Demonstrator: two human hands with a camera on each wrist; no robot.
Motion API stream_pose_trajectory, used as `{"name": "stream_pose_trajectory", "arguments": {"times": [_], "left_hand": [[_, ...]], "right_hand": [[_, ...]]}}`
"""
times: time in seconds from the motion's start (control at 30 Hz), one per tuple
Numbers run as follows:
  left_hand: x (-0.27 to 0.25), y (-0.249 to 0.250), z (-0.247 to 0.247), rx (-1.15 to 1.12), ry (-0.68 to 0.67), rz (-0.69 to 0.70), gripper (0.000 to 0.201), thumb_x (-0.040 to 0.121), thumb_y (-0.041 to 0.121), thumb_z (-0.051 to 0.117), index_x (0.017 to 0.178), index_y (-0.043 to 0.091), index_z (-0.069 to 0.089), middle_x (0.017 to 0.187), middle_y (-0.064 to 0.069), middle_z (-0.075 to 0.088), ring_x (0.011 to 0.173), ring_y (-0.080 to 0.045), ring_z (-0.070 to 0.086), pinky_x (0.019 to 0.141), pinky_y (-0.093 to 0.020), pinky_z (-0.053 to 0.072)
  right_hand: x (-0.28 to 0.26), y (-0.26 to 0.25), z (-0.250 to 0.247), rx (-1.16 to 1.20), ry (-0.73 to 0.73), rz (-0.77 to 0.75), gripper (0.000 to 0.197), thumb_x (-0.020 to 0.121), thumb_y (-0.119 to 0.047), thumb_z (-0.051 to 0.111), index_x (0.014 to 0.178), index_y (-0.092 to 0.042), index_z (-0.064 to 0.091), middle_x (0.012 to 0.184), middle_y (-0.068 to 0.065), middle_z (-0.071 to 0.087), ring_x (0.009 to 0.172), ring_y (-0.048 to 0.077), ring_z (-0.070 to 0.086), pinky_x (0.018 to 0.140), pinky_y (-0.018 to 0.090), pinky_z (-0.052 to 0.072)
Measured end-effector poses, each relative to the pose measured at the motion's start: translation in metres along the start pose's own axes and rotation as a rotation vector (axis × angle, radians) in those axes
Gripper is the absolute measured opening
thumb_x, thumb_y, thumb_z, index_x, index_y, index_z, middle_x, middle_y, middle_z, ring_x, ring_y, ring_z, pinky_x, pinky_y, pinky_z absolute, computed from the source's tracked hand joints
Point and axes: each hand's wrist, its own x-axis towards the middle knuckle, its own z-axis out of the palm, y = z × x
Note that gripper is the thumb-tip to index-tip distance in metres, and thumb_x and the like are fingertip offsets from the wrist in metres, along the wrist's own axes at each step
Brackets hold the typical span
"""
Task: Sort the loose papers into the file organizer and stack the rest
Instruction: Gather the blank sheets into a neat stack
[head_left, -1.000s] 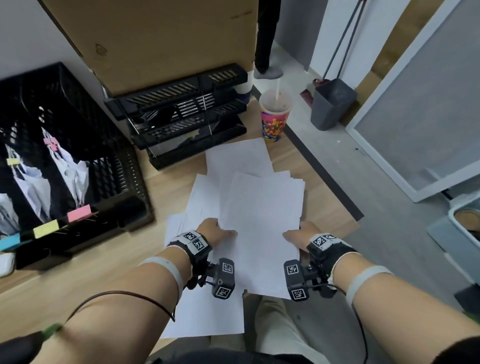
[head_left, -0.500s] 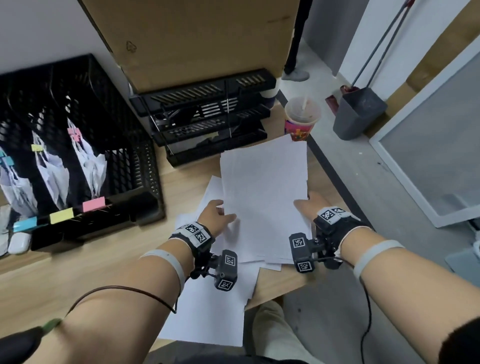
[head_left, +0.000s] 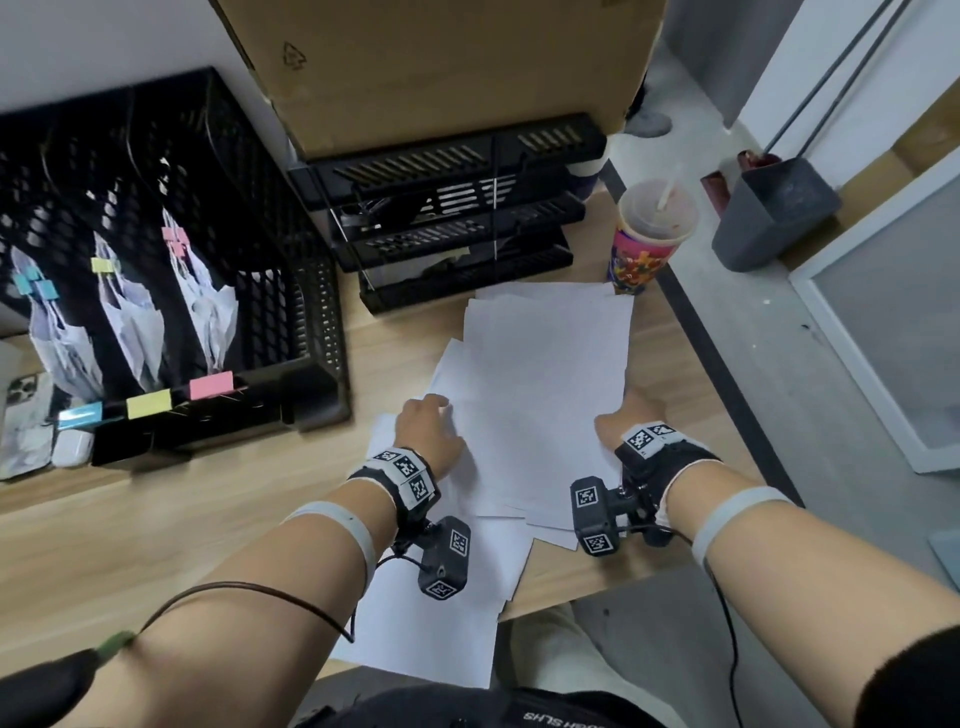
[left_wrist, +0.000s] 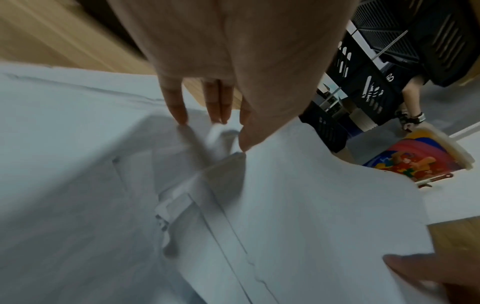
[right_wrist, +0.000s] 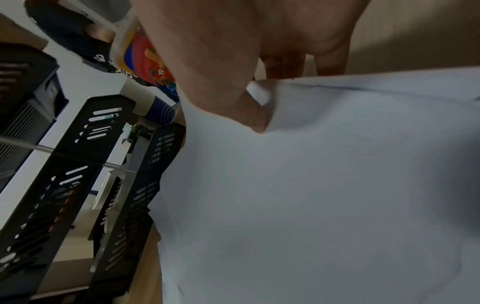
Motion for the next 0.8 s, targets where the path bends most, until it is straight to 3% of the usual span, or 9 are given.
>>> {"name": "stream_pose_trajectory", "arguments": {"times": [0.17,0.27,0.37,0.43,0.5,0.57,0.67,0.73,0.8], "left_hand": [[0.0,-0.013,-0.014,0.167,0.022,-0.041,0.043,0.092,0.008,0.053,0.134,0.005,0.049,0.138,-0.016,0.045,0.129,-0.033,0.041,0.109,-0.037,0.035],[0.004,-0.02,-0.018,0.163,0.008,-0.032,0.04,0.091,0.006,0.051,0.131,0.004,0.053,0.135,-0.018,0.048,0.128,-0.032,0.045,0.107,-0.039,0.04],[0.005,-0.025,-0.019,0.193,-0.015,0.005,0.039,0.091,0.004,0.048,0.13,0.004,0.055,0.137,-0.02,0.046,0.13,-0.032,0.044,0.108,-0.039,0.04],[0.004,-0.028,-0.019,0.195,-0.033,0.031,0.038,0.091,0.004,0.046,0.128,0.004,0.056,0.137,-0.02,0.046,0.132,-0.031,0.042,0.108,-0.038,0.04],[0.004,-0.033,-0.019,0.185,-0.06,0.057,0.032,0.091,0.004,0.044,0.118,0.003,0.061,0.134,-0.02,0.048,0.129,-0.031,0.044,0.105,-0.037,0.043],[0.007,-0.041,-0.02,0.138,-0.072,0.089,0.025,0.091,0.005,0.043,0.105,0.003,0.063,0.129,-0.02,0.051,0.118,-0.032,0.051,0.095,-0.036,0.049],[0.011,-0.055,-0.023,0.021,-0.07,0.139,0.019,0.094,0.01,0.045,0.102,0.007,0.062,0.122,-0.016,0.058,0.108,-0.033,0.058,0.085,-0.031,0.047],[0.01,-0.067,-0.027,-0.1,-0.091,0.132,0.034,0.093,0.006,0.049,0.126,0.01,0.057,0.131,-0.011,0.058,0.123,-0.028,0.056,0.1,-0.032,0.045],[0.008,-0.082,-0.033,-0.187,-0.061,0.105,0.049,0.088,-0.003,0.05,0.134,0.013,0.052,0.133,-0.011,0.057,0.124,-0.027,0.056,0.104,-0.033,0.044]], "right_hand": [[-0.006,0.006,0.003,0.122,-0.112,0.015,0.049,0.068,-0.014,0.043,0.117,-0.012,0.049,0.106,0.013,0.064,0.086,0.03,0.062,0.081,0.035,0.054],[-0.025,0.01,-0.002,0.185,-0.101,0.077,0.059,0.082,-0.003,0.046,0.137,-0.015,0.028,0.118,0.016,0.056,0.091,0.032,0.058,0.068,0.03,0.046],[-0.034,0.019,-0.003,0.149,-0.139,0.142,0.063,0.09,-0.003,0.044,0.147,-0.008,0.018,0.131,0.017,0.049,0.098,0.031,0.051,0.079,0.03,0.04],[-0.036,0.022,0.004,0.059,-0.192,0.174,0.057,0.092,-0.009,0.044,0.145,-0.004,0.024,0.129,0.02,0.05,0.099,0.032,0.052,0.083,0.033,0.043],[-0.041,0.022,0.015,0.015,-0.223,0.154,0.054,0.091,-0.008,0.049,0.142,0.004,0.034,0.13,0.024,0.052,0.113,0.038,0.055,0.086,0.036,0.045],[-0.048,0.021,0.028,-0.025,-0.238,0.13,0.052,0.09,-0.006,0.053,0.139,0.006,0.041,0.134,0.026,0.052,0.122,0.039,0.054,0.079,0.031,0.043],[-0.063,0.015,0.044,-0.02,-0.261,0.153,0.042,0.09,-0.009,0.052,0.13,0.004,0.05,0.132,0.024,0.055,0.112,0.035,0.058,0.065,0.024,0.043],[-0.075,0.01,0.051,-0.061,-0.236,0.191,0.022,0.092,-0.012,0.046,0.107,0.0,0.057,0.127,0.021,0.058,0.109,0.03,0.059,0.077,0.025,0.048],[-0.084,0.005,0.058,-0.09,-0.172,0.209,0.025,0.093,-0.016,0.044,0.109,-0.002,0.057,0.128,0.018,0.055,0.119,0.033,0.054,0.099,0.032,0.045]]}}
